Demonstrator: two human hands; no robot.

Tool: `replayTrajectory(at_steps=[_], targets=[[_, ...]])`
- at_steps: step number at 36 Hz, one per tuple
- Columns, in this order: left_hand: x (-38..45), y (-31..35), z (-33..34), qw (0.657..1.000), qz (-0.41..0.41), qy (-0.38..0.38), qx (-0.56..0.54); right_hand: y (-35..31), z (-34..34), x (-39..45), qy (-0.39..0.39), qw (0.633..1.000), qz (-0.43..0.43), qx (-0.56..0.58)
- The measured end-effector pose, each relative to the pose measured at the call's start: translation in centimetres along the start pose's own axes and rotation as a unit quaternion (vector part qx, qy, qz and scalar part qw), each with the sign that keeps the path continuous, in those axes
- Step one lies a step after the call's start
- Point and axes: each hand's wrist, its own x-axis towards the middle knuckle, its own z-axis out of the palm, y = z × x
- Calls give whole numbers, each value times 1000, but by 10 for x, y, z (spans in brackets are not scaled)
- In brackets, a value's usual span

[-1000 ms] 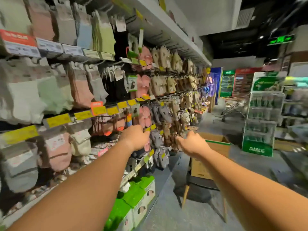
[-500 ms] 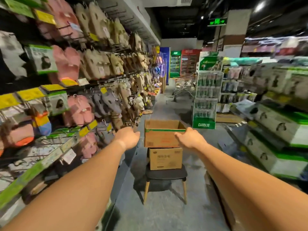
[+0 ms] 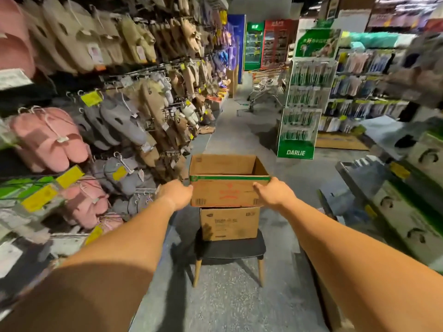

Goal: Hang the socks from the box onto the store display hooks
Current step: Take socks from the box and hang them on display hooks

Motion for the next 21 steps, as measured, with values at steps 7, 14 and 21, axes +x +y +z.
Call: replayTrajectory(at_steps=[7, 14, 21], targets=[[104, 24, 27, 999, -35, -14, -11, 16, 10, 115, -27, 999, 18, -13], [217, 34, 54, 995, -78, -16, -51, 28, 43, 234, -41, 998, 51, -24], [321, 36, 72, 990, -124, -40, -59, 32, 73, 325, -51, 991, 126, 3]])
